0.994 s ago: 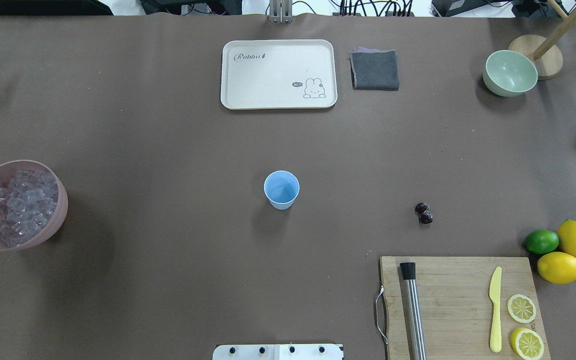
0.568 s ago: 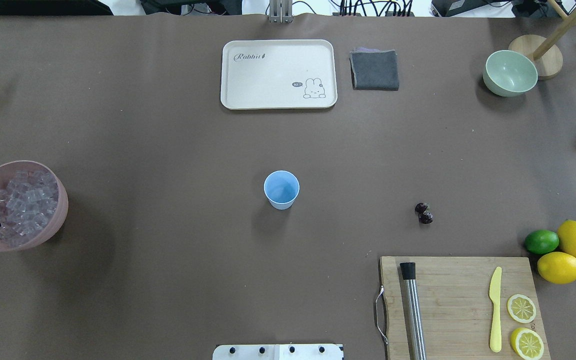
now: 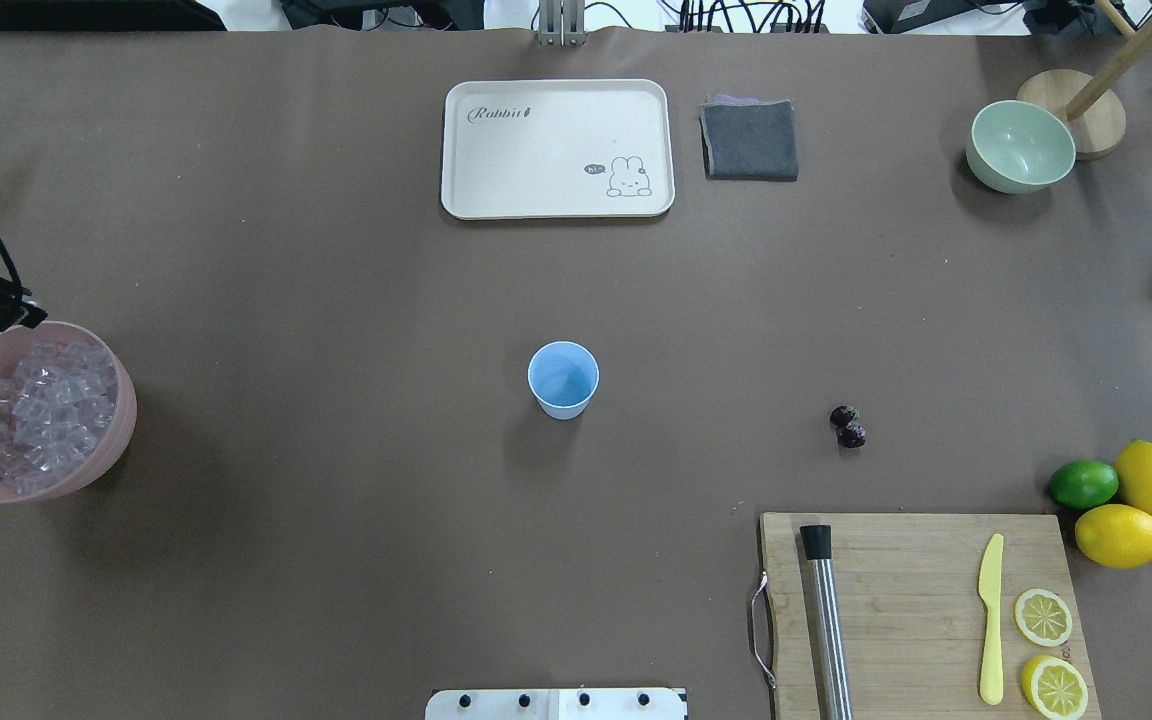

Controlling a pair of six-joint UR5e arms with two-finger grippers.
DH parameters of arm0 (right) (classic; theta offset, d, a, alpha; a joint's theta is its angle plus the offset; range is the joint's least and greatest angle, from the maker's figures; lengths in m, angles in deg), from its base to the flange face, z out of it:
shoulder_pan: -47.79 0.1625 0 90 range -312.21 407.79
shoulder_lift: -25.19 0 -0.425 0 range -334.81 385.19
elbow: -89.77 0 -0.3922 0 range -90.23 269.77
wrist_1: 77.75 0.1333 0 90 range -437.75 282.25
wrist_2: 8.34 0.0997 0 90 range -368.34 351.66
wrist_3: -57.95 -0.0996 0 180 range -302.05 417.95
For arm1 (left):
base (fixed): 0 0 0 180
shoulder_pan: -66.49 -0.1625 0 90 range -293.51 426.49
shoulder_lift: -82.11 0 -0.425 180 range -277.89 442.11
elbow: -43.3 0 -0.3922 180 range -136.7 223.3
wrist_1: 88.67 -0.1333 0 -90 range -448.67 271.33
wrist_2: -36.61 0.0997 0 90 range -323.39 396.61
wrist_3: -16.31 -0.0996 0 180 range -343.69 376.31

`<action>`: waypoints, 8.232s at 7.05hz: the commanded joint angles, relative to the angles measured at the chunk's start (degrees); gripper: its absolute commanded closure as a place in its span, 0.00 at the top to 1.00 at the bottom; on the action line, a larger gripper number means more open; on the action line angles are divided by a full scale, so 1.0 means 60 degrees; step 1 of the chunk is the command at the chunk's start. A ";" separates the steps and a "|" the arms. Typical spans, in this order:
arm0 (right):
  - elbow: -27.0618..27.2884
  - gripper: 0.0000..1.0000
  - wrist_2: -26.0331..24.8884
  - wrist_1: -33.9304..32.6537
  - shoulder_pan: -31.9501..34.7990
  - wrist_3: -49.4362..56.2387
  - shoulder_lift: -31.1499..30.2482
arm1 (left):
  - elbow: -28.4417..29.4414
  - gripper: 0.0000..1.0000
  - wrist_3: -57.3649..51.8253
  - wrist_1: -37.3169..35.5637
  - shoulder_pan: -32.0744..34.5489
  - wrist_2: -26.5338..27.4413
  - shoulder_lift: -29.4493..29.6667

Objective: Put ice and cherries in cup
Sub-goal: 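Lift the ice cube and carry it over the light-blue cup, then open the left gripper to drop the ice cube into the cup, then move the left gripper back to the ice bowl, then lower the left gripper into the ice and grasp another cube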

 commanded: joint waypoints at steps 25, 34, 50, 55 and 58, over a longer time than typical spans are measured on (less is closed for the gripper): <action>-0.0057 1.00 -0.0015 0.0393 0.0013 0.0002 -0.0169 | -0.2256 0.98 0.6605 0.1148 -0.2494 0.1714 -0.0564; -0.0057 1.00 -0.0015 0.0408 -0.0002 0.0016 -0.0183 | 0.0712 0.98 0.4569 0.4854 -0.1813 0.0963 -0.2336; -0.0057 1.00 -0.0015 0.0408 -0.0002 0.0002 -0.0169 | 0.1197 0.50 0.3280 0.4825 -0.1535 0.0450 -0.2421; -0.0057 1.00 -0.0015 0.0408 0.0013 0.0002 -0.0212 | 0.1212 0.50 0.3397 0.4839 -0.1623 0.0450 -0.2436; -0.0057 1.00 -0.0029 0.0408 -0.0002 0.0016 -0.0213 | 0.1270 0.50 0.3426 0.4839 -0.1667 0.0435 -0.2436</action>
